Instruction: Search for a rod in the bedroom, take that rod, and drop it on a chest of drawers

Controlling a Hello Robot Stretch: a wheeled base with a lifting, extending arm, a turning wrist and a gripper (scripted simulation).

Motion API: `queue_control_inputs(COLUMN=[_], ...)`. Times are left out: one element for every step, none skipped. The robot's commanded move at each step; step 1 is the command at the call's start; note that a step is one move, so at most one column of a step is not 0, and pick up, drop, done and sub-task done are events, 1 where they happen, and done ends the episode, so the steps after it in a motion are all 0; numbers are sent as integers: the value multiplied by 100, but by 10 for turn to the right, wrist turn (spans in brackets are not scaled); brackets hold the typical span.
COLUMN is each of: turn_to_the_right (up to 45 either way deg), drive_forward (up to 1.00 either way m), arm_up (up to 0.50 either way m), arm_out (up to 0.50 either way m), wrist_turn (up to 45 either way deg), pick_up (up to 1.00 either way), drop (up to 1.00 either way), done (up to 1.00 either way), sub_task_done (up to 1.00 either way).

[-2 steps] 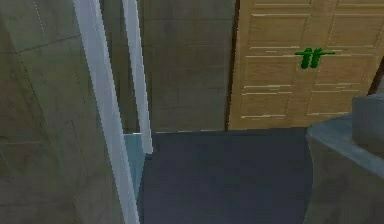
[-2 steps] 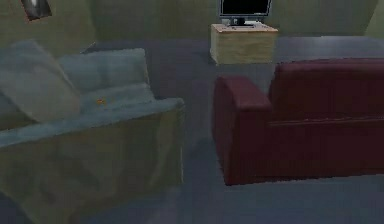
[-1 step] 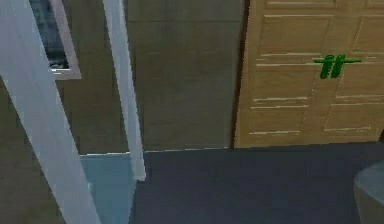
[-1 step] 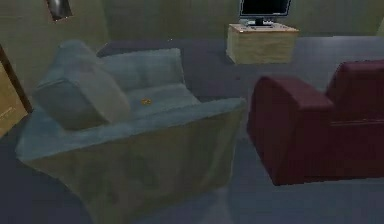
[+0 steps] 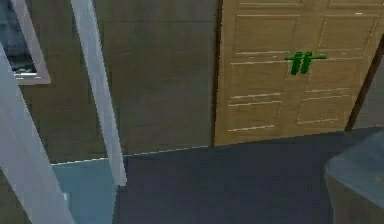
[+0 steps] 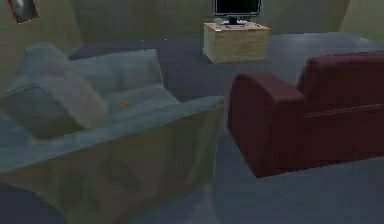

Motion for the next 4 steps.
queue_control_inputs(turn_to_the_right=[0,-90,0,-270], drive_forward=[80,0,15,0], arm_up=[0,0,0,0], arm_out=[0,0,0,0], wrist_turn=[0,0,0,0], pick_up=[0,0,0,0], drop=[0,0,0,0], done=[0,0,0,0], sub_task_done=[0,0,0,0])
